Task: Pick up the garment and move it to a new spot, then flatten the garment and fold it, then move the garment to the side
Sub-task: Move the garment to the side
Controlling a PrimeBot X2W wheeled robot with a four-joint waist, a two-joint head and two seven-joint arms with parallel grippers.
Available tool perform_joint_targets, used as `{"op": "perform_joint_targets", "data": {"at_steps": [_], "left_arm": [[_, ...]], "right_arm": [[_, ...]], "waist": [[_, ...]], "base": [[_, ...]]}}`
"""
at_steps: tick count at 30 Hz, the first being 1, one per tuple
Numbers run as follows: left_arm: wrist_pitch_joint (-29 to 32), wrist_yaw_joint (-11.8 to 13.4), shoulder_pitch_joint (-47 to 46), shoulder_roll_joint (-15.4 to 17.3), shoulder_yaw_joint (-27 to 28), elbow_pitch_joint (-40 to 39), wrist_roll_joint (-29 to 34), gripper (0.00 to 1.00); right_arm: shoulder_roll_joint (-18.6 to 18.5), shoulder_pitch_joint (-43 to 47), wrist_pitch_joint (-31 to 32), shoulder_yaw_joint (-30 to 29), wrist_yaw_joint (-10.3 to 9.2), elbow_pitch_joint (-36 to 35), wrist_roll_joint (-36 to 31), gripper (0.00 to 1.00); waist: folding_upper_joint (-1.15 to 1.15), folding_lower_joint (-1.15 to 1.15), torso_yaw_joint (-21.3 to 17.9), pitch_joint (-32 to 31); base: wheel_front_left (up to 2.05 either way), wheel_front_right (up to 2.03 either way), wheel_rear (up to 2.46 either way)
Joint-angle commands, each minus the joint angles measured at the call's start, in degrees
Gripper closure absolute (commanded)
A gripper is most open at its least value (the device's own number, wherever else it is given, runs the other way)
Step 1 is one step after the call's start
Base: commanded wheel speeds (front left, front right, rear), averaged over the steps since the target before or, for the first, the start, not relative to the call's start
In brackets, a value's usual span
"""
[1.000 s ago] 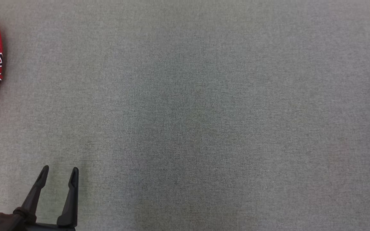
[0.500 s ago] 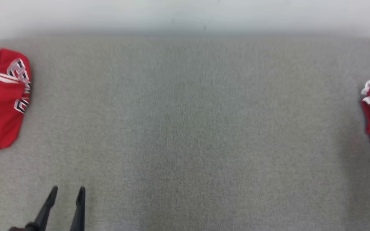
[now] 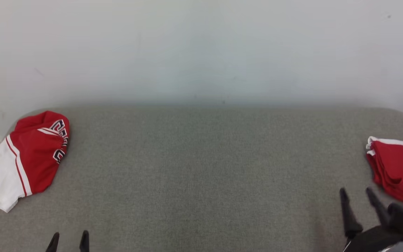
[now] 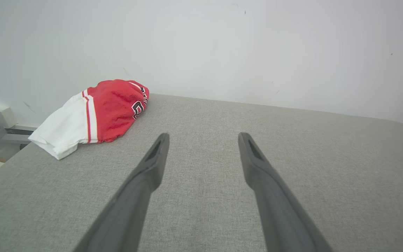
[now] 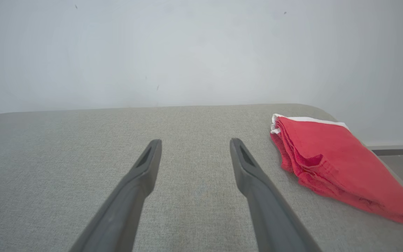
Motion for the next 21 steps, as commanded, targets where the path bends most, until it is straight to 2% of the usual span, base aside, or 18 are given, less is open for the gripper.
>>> {"op": "perform_joint_targets", "data": {"at_steps": [1,8,21], "left_arm": [[-0.5,0.3,0.9,0.0,0.3,0.2,0.1,0.00],[-1.5,1.5,3.4,-0.1,2.8,0.7,-1.1,0.00],[-2.5,0.3,4.0,-0.1,3.0,0.4,-1.1,0.00]], "right_arm": [[0.9,1.3,0.5,0.1,-0.11,-0.8,0.2,0.00],[5.6,7.7,5.2,0.7,-0.11,-5.8,1.6,0.00],[7.9,10.6,5.4,0.8,-0.10,-8.1,2.2,0.00]], "waist": [[0.01,0.03,0.1,-2.4],[0.01,0.03,-0.7,-3.6],[0.01,0.03,-1.1,-3.6]], "base": [[0.00,0.00,0.00],[0.00,0.00,0.00],[0.00,0.00,0.00]]}}
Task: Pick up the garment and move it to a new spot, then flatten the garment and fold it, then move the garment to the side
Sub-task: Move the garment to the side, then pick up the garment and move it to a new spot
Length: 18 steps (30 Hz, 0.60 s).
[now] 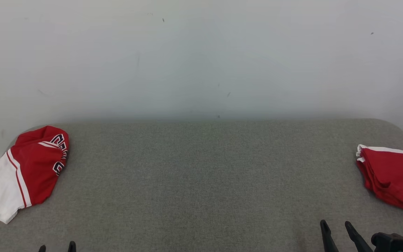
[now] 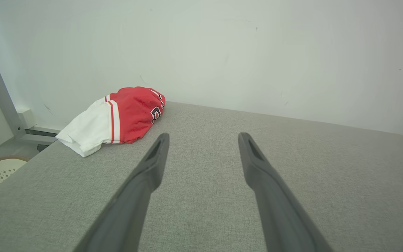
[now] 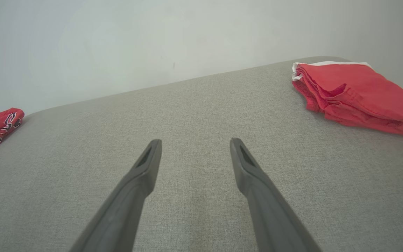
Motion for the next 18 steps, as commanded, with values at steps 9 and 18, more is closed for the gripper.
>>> {"op": "perform_joint_targets", "data": {"at_steps": [9,18], "left_arm": [[-0.5,-1.3,-1.3,0.0,-1.1,-0.5,0.7,0.00],[-0.6,-1.5,-2.0,0.1,-1.4,0.1,0.7,0.00]], "right_arm": [[0.6,-0.3,-1.3,0.6,-0.09,-0.1,0.9,0.00],[0.7,0.2,-1.0,1.0,-0.09,-0.2,1.1,0.00]], "waist": [[0.00,0.00,0.2,0.4],[0.00,0.00,1.9,0.1]], "base": [[0.00,0.00,0.00],[0.00,0.00,0.00]]}}
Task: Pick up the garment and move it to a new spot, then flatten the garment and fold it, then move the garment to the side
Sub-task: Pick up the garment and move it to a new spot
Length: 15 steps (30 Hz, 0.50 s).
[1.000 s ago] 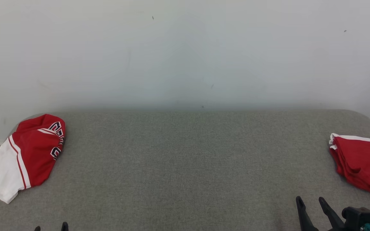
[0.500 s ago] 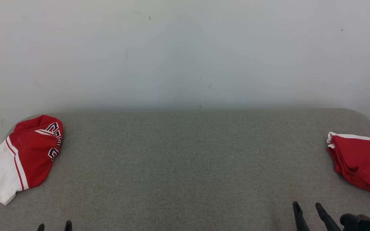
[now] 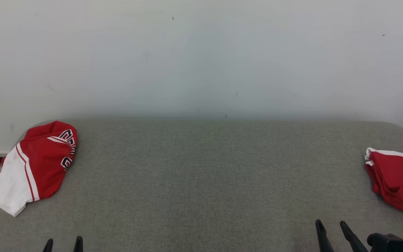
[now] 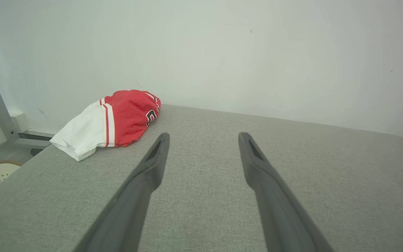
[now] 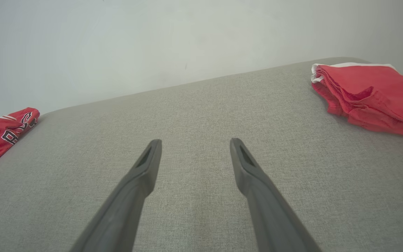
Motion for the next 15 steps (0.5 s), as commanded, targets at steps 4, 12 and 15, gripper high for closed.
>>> {"op": "perform_joint_targets", "data": {"at_steps": [4,12,15], "left_arm": [[-0.4,-0.5,-1.9,0.3,-0.1,0.2,0.0,0.00],[0.2,-2.3,-6.2,0.0,-1.2,1.2,-0.4,0.00],[0.7,-1.9,-6.6,0.7,-0.9,1.0,-0.2,0.00]], "right_arm": [[0.1,-0.1,-0.1,0.6,-0.10,0.5,0.6,0.00],[0.2,-2.0,-1.3,4.9,-0.10,2.3,2.5,0.00],[0.1,-3.3,-1.9,7.2,-0.10,3.4,3.4,0.00]], "waist": [[0.00,0.00,3.0,-0.5],[0.00,0.00,11.9,-1.2],[0.00,0.00,15.4,-1.2]], "base": [[0.00,0.00,0.00],[0.00,0.00,0.00],[0.00,0.00,0.00]]}}
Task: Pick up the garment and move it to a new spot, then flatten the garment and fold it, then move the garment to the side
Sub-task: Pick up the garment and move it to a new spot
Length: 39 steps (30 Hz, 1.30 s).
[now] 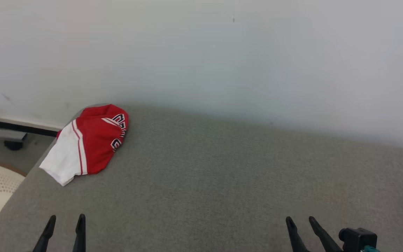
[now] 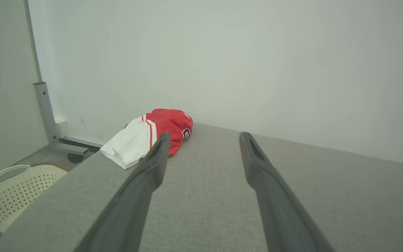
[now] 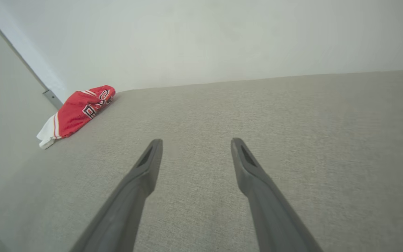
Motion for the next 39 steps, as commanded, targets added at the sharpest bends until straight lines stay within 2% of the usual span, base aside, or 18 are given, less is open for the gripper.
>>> {"op": "perform_joint_targets", "data": {"at_steps": [1,5,9,17,20,26,30,35,39], "left_arm": [[0.2,0.4,-0.5,0.7,0.5,-0.1,0.1,0.00],[0.9,1.7,0.8,1.6,1.8,-1.1,0.0,0.00],[0.2,4.1,3.0,2.0,4.9,-2.8,-0.6,0.00],[-1.1,8.7,9.2,0.1,12.5,-6.7,-1.2,0.00],[-1.2,9.0,11.5,-0.6,14.8,-8.1,-1.1,0.00],[-1.2,8.4,13.3,-1.5,16.3,-9.3,-0.3,0.00],[-0.8,6.6,11.2,-0.9,14.1,-8.4,0.8,0.00],[2.5,2.5,3.0,1.3,9.2,-5.6,1.2,0.00],[6.6,-1.8,-8.2,1.3,4.0,0.5,0.6,0.00]], "right_arm": [[0.1,-0.9,-0.5,0.7,-0.09,0.4,0.7,0.00],[0.1,-2.1,-1.5,2.8,-0.09,2.3,1.9,0.00],[0.1,-5.4,-1.7,5.0,-0.09,3.6,1.9,0.00],[0.0,-11.4,-1.3,8.5,-0.09,7.4,1.7,0.00],[0.0,-12.9,-1.8,9.6,-0.09,8.9,2.2,0.00],[-0.4,-14.1,-2.5,10.5,-0.09,10.6,2.9,0.00],[-0.9,-13.4,-3.1,9.9,-0.09,11.1,3.1,0.00],[-1.0,-11.5,-2.9,8.5,-0.09,10.0,2.5,0.00],[-0.9,-9.0,-2.0,6.8,-0.09,8.4,1.6,0.00]], "waist": [[0.00,0.00,6.4,-0.3],[0.00,0.00,11.7,-0.1],[0.00,0.00,14.4,2.4],[0.00,0.00,17.0,5.5],[0.00,0.00,17.2,6.0],[0.00,0.00,17.3,6.3],[0.00,0.00,17.1,6.2],[0.00,0.00,17.1,6.4],[0.00,0.00,17.1,6.6]], "base": [[0.00,0.00,0.00],[0.00,0.00,0.00],[0.00,0.00,0.00],[0.00,0.00,0.00],[0.00,0.00,0.00],[0.00,0.00,0.00],[0.00,0.00,0.00],[0.00,0.00,0.00],[0.00,0.00,0.00]]}}
